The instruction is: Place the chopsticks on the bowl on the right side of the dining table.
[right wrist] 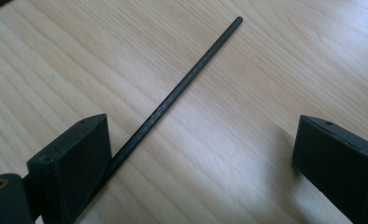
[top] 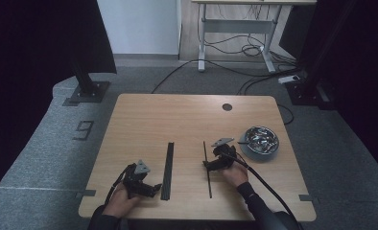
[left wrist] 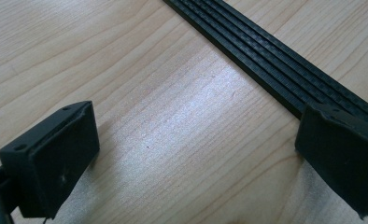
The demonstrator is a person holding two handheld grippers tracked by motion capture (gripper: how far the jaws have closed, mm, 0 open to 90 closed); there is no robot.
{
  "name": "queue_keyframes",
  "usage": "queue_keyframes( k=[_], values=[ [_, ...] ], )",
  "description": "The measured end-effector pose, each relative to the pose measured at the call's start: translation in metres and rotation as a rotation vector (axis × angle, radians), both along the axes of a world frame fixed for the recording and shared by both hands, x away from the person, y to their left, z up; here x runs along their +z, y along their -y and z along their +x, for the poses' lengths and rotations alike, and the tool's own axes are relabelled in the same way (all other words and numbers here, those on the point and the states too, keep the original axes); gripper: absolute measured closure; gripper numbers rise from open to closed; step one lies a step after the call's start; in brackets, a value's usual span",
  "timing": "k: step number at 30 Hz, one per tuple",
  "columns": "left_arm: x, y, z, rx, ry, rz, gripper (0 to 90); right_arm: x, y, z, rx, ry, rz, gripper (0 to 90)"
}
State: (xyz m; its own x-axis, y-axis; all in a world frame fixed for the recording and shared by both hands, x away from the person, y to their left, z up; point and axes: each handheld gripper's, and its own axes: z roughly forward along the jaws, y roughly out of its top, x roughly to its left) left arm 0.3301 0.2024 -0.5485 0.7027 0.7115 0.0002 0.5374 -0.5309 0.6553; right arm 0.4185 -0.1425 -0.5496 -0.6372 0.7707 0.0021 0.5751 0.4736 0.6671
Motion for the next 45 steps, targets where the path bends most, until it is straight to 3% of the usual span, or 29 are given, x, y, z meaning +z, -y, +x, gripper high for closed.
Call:
queue_keyframes(
  k=[20, 28, 38, 45],
  values=[
    [0.0, 0.0, 0.0, 0.0, 0.0, 0.0, 0.0, 0.0, 0.059, -0.036, -0.067, -0.009, 0.0, 4.8],
    [0.0, 0.0, 0.0, 0.0, 0.0, -0.001, 0.0, 0.004, 0.08, -0.047, -0.088, -0.031, -0.04, 5.1],
    [0.0, 0.0, 0.0, 0.001, 0.001, -0.003, 0.0, 0.014, 0.088, -0.048, -0.084, -0.143, -0.098, 16.6],
    [0.0, 0.0, 0.0, 0.001, 0.001, -0.002, 0.0, 0.024, 0.086, -0.043, -0.048, -0.23, -0.171, 34.5]
  ],
)
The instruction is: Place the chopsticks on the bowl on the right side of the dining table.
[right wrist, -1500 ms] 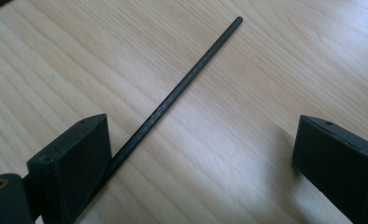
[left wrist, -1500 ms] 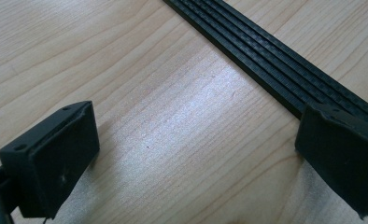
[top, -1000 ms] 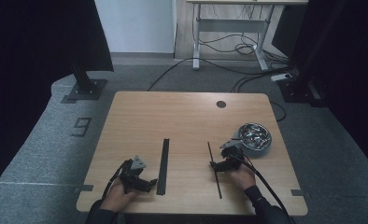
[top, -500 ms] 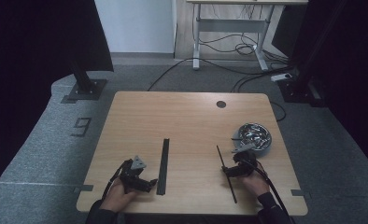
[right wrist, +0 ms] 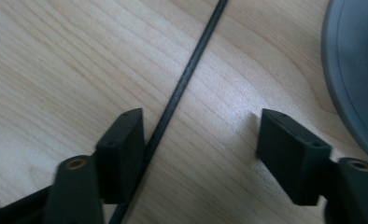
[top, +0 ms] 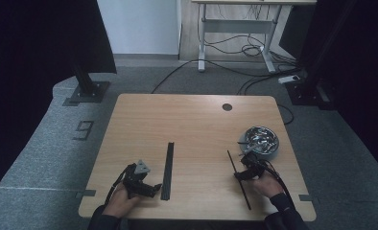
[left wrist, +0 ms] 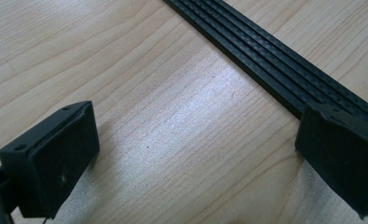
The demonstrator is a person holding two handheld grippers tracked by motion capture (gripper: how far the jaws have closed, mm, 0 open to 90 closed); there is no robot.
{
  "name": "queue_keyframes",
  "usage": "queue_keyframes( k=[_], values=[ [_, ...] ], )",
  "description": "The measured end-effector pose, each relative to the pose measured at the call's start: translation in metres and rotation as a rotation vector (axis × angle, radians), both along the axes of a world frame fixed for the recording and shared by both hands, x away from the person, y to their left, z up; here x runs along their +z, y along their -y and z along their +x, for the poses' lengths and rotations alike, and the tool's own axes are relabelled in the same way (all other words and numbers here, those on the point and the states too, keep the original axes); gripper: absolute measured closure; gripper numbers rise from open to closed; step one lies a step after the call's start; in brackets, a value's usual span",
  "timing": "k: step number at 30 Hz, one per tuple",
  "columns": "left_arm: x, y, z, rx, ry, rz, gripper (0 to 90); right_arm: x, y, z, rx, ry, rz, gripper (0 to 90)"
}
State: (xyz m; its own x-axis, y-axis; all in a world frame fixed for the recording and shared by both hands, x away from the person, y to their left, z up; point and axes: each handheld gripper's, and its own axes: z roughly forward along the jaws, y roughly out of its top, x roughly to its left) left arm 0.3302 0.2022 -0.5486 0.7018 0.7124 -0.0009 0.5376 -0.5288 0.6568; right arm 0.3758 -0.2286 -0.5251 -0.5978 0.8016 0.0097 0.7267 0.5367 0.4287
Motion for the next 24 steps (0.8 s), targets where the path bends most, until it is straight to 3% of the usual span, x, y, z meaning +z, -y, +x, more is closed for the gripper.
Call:
queue_keyframes(
  k=[11, 24],
  values=[
    [0.0, 0.0, 0.0, 0.0, -0.001, 0.001, 0.0, 0.011, -0.008, 0.014, 0.046, -0.165, -0.126, 52.7],
    [0.0, 0.0, 0.0, -0.001, -0.001, 0.001, 0.0, 0.014, -0.022, 0.027, 0.086, -0.298, -0.237, 73.9]
  ],
)
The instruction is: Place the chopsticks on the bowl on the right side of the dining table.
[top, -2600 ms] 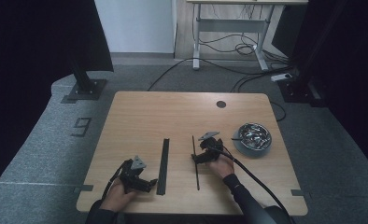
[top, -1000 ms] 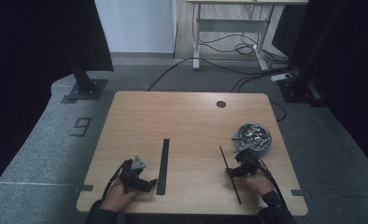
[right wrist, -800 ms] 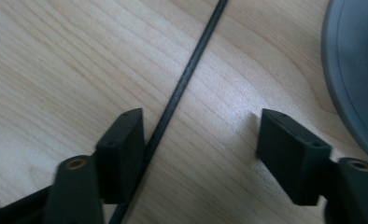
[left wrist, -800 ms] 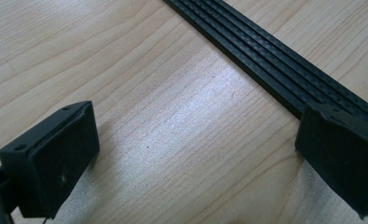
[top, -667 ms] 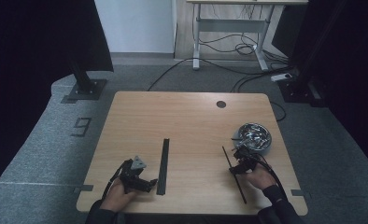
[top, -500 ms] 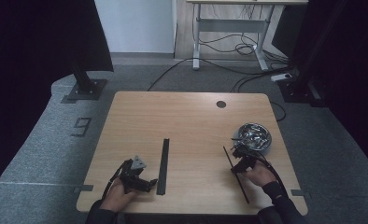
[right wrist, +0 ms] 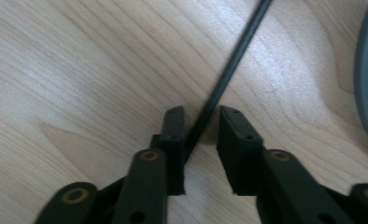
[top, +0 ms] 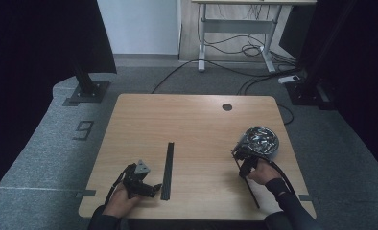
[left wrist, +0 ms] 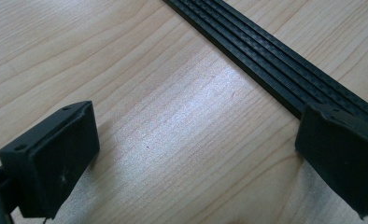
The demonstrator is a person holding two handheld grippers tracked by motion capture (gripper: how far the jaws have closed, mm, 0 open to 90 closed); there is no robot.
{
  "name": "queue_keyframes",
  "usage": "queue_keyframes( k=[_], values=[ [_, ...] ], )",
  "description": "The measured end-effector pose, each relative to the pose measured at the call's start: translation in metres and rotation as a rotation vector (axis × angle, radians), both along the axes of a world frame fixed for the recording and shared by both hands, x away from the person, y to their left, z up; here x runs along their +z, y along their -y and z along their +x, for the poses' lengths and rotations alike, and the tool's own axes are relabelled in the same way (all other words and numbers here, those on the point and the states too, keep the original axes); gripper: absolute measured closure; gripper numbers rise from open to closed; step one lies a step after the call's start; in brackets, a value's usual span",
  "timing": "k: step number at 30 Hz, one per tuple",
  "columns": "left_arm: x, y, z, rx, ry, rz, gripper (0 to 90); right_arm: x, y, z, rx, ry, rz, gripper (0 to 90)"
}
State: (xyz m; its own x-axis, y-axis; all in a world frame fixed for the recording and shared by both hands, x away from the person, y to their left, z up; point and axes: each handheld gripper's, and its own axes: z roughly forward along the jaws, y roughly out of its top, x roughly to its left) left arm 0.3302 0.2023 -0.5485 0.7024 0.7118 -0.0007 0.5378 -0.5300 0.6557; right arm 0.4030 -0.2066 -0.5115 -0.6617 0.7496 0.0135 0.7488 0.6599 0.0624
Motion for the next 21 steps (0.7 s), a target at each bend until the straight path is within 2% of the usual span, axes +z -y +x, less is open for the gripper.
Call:
queue_keyframes(
  k=[6, 15, 21],
  values=[
    [0.0, 0.0, 0.0, 0.0, 0.0, 0.0, 0.0, -0.0003, -0.0079, 0.0003, 0.032, -0.029, -0.019, 84.8],
    [0.0, 0.0, 0.0, 0.0, 0.0, 0.0, 0.0, 0.0, -0.008, 0.0036, 0.05, -0.056, -0.018, 85.7],
    [0.0, 0.0, 0.0, 0.0, 0.0, 0.0, 0.0, 0.0001, -0.0104, 0.0012, 0.065, -0.033, -0.029, 86.1]
  ],
)
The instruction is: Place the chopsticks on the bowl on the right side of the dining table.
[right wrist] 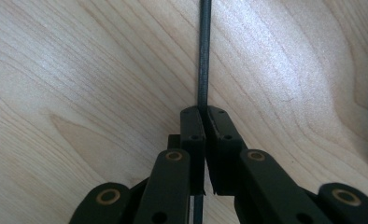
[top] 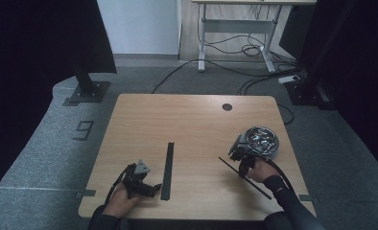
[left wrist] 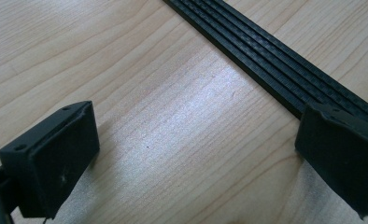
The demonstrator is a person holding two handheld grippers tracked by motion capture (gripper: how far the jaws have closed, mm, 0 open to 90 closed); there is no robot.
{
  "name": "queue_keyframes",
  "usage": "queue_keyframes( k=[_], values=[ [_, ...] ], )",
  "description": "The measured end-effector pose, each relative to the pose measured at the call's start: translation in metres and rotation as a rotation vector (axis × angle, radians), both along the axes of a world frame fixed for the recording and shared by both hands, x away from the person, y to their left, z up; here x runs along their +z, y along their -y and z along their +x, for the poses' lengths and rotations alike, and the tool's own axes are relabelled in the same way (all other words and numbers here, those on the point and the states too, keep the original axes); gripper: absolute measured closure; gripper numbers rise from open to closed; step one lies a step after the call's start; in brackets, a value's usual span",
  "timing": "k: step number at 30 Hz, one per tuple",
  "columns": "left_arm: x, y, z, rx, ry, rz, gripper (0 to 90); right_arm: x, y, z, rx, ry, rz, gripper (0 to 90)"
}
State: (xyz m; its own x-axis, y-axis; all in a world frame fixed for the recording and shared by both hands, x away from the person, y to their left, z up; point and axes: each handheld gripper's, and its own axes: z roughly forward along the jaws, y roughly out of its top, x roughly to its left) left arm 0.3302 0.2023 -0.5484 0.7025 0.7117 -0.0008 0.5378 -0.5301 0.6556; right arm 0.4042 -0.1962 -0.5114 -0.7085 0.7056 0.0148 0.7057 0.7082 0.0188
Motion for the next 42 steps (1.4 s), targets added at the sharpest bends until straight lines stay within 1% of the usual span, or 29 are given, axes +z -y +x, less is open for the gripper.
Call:
queue_keyframes(
  k=[2, 3, 5, 8, 12, 16, 18, 28, 34, 42],
  values=[
    [0.0, 0.0, 0.0, 0.0, 0.0, 0.0, 0.0, 0.0, 0.0, 0.0, 0.004, 0.006, 0.001, 86.1],
    [0.0, 0.0, 0.0, 0.0, 0.0, 0.0, 0.0, 0.0, 0.0, 0.0, 0.005, 0.019, 0.011, 86.1],
    [0.0, 0.0, 0.0, 0.0, 0.0, 0.0, 0.0, 0.0, 0.0, -0.001, 0.005, 0.025, 0.024, 86.2],
    [0.0, 0.0, 0.0, 0.0, 0.0, 0.0, 0.0, 0.0, -0.001, -0.002, 0.008, 0.013, 0.046, 86.2],
    [0.0, 0.0, 0.0, 0.0, 0.0, 0.0, 0.0, 0.001, -0.003, -0.003, 0.019, 0.006, 0.052, 86.2],
    [0.0, 0.0, 0.0, 0.0, 0.0, 0.0, 0.0, 0.006, -0.003, -0.003, 0.02, 0.013, 0.055, 86.2],
    [0.0, 0.0, 0.0, 0.0, 0.0, 0.0, 0.0, 0.011, -0.002, -0.003, 0.021, 0.013, 0.052, 86.2],
    [0.0, 0.0, 0.0, 0.002, -0.001, -0.002, 0.0, 0.037, 0.009, 0.0, 0.01, 0.017, 0.094, 86.2],
    [0.0, 0.0, 0.0, 0.0, -0.001, 0.001, 0.0, 0.054, 0.016, 0.002, -0.008, 0.029, 0.11, 86.2],
    [0.0, 0.0, 0.0, 0.0, -0.001, 0.001, 0.0, 0.072, 0.021, 0.006, -0.015, 0.041, 0.127, 86.1]
  ],
)
